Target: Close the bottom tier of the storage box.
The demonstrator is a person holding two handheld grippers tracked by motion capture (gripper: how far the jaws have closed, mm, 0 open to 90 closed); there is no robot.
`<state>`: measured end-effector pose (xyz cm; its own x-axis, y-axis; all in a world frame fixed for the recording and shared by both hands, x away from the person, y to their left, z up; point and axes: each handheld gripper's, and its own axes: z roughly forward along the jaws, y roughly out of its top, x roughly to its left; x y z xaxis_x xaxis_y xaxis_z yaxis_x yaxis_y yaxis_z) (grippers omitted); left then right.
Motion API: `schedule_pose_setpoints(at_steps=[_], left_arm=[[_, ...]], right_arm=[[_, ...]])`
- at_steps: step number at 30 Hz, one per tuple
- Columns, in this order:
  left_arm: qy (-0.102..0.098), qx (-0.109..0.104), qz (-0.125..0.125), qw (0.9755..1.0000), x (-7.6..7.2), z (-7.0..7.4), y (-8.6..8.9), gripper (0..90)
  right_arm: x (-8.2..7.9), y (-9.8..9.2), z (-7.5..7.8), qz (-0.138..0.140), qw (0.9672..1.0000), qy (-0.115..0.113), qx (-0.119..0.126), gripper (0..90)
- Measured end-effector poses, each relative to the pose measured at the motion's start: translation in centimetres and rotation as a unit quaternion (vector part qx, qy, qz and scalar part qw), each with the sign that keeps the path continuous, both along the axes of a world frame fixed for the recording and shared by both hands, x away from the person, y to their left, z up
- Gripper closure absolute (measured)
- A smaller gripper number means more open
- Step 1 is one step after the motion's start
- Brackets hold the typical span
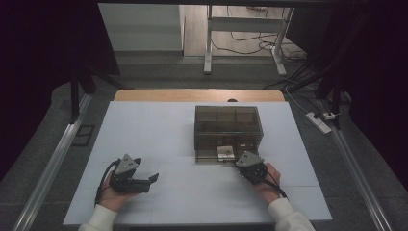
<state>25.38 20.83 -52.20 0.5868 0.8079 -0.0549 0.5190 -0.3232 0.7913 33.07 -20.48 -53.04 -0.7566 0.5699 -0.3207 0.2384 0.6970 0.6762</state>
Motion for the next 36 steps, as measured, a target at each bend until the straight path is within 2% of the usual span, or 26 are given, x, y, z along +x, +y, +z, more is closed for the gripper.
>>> schedule_pose_setpoints(at_steps=[9, 15, 21, 28, 36], left_arm=[[0.001, 0.004, 0.000, 1.0000, -0.1, -0.1, -0.2, 11.7], [0.003, 0.004, 0.000, 1.0000, 0.0, -0.1, -0.3, 11.7], [0.003, 0.013, -0.002, 0.9999, -0.2, -0.2, -0.5, 11.6], [0.004, 0.011, 0.000, 0.9999, -0.3, -0.3, -0.5, 11.6], [0.005, 0.005, -0.002, 1.0000, -0.3, -0.3, -0.5, 11.7]], right_arm=[[1.0, 0.2, 0.0, -0.008, 0.9999, -0.005, 0.008, 89.5], [1.7, 0.2, -0.1, -0.012, 0.9998, 0.000, 0.013, 89.4], [2.5, 0.5, -0.1, -0.019, 0.9997, -0.006, 0.016, 89.5], [3.4, 0.5, -0.1, -0.028, 0.9993, -0.007, 0.026, 89.5], [3.8, 0.7, -0.1, -0.032, 0.9991, -0.011, 0.025, 89.5]])
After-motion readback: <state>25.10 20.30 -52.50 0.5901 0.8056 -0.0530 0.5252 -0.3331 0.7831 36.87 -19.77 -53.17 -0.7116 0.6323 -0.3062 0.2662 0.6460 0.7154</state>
